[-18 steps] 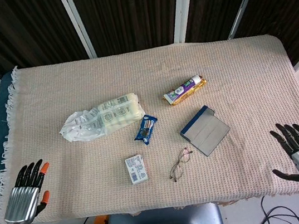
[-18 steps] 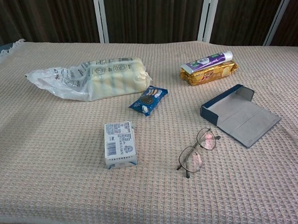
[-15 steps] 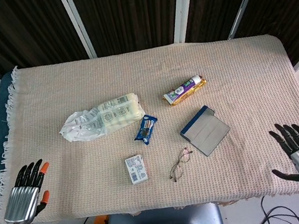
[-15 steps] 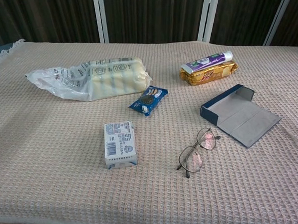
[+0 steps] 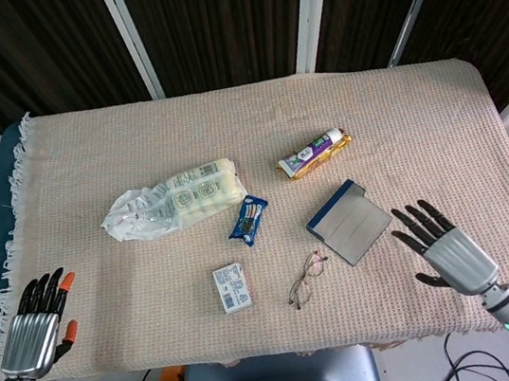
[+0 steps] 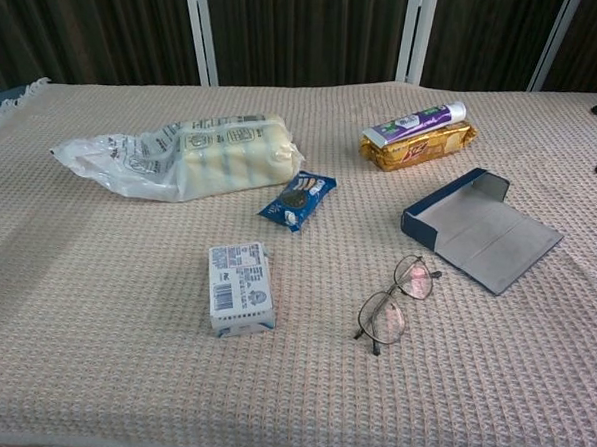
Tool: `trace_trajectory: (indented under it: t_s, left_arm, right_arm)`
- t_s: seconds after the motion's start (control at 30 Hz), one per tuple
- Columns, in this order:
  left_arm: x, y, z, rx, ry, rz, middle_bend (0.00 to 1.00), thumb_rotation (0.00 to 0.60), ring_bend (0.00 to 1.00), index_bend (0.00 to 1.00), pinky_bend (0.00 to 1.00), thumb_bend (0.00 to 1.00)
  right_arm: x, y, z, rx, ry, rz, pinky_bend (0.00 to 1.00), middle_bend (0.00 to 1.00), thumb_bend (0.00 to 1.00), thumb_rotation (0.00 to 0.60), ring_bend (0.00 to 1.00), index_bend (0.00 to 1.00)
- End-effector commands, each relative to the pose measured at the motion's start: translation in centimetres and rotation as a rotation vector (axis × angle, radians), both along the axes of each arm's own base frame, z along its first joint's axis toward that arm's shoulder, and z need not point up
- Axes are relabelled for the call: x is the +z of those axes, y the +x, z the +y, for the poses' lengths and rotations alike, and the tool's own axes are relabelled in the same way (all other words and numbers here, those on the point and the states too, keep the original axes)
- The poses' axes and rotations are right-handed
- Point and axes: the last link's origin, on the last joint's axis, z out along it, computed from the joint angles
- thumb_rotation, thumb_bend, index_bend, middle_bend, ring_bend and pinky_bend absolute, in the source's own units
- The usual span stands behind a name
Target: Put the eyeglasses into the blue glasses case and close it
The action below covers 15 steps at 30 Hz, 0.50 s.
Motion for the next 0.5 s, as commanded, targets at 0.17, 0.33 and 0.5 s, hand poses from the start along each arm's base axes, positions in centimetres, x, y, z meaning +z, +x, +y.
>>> trace_trajectory:
  t_s: [0.17, 0.33, 0.5]
  left_arm:
    - [-0.1, 0.0, 0.0, -0.003, -0.004, 0.001, 0.0, 0.6, 0.02, 0.0, 0.09, 0.41]
    - [-0.1, 0.0, 0.0, -0.002, -0.009, 0.002, 0.0, 0.6, 0.02, 0.0, 0.09, 0.42]
    - [0.0, 0.0, -0.1, -0.001, -0.003, 0.0, 0.0, 0.6, 0.02, 0.0, 0.09, 0.42]
  right_arm:
    - [-6.5, 5.3, -5.3, 0.241, 0.147, 0.226, 0.0, 0.0, 0.23, 0.6, 0.0, 0.48]
    - [-8.7, 6.6, -6.0, 0.266, 0.22, 0.233, 0.0, 0.0, 0.26, 0.6, 0.0, 0.52]
    - [-10.0, 7.3, -6.6, 0.287, 0.245, 0.247, 0.0, 0.0, 0.29, 0.6, 0.0, 0.53]
